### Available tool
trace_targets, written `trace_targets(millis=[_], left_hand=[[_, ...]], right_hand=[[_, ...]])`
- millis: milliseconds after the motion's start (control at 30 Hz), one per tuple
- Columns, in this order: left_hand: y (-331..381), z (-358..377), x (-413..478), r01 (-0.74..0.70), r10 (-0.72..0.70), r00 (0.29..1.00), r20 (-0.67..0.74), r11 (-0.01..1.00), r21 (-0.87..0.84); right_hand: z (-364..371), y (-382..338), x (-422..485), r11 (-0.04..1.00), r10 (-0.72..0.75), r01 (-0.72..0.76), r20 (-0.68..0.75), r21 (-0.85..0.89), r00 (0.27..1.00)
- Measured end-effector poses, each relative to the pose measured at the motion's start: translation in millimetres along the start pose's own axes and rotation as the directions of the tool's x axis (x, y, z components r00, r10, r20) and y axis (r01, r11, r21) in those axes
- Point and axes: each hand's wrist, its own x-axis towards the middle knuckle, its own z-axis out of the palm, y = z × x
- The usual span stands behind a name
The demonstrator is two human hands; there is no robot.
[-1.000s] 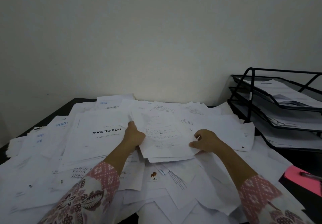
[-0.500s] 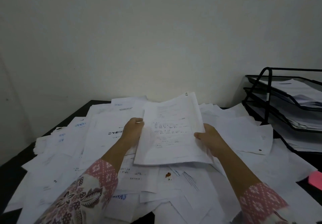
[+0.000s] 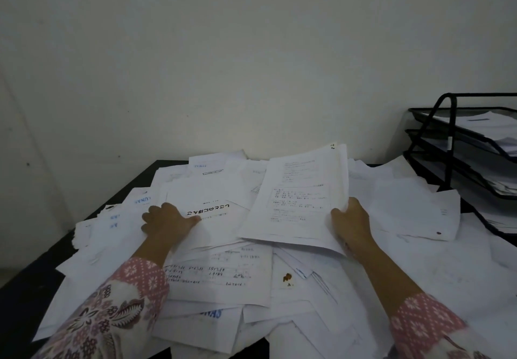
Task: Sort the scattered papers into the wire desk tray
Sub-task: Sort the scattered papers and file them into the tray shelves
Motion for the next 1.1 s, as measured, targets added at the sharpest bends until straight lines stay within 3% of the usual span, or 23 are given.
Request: trace_targets(millis=[367, 567, 733, 933, 1100], left_hand=[[1, -8, 3, -0.005, 0.013, 1.000, 0.016, 0.909, -0.416], [4, -13, -7, -0.055, 0.216, 0.951, 0.223, 0.823, -0.565], [8, -19, -17, -0.005, 0.270, 0.890, 0.369, 0.813, -0.582], [12, -17, -33, 0.147, 0.294, 0.864, 0.409, 0.630, -0.763], [9, -19, -40, 0.010, 0.285, 0.880, 0.380, 0.788, -0.616]], right_hand=[[-11, -2, 11, 0.999, 0.053, -0.053, 0.010, -0.006, 0.999], [6, -13, 4, 1.000, -0.004, 0.004, 0.114, -0.005, 0.993], [30, -18, -12, 0.993, -0.074, 0.093, 0.224, -0.076, 0.972], [54, -22, -28, 0.975, -0.152, 0.193, 0.298, -0.114, 0.942], [62, -25, -34, 0.931, -0.230, 0.306, 0.334, -0.198, 0.914]])
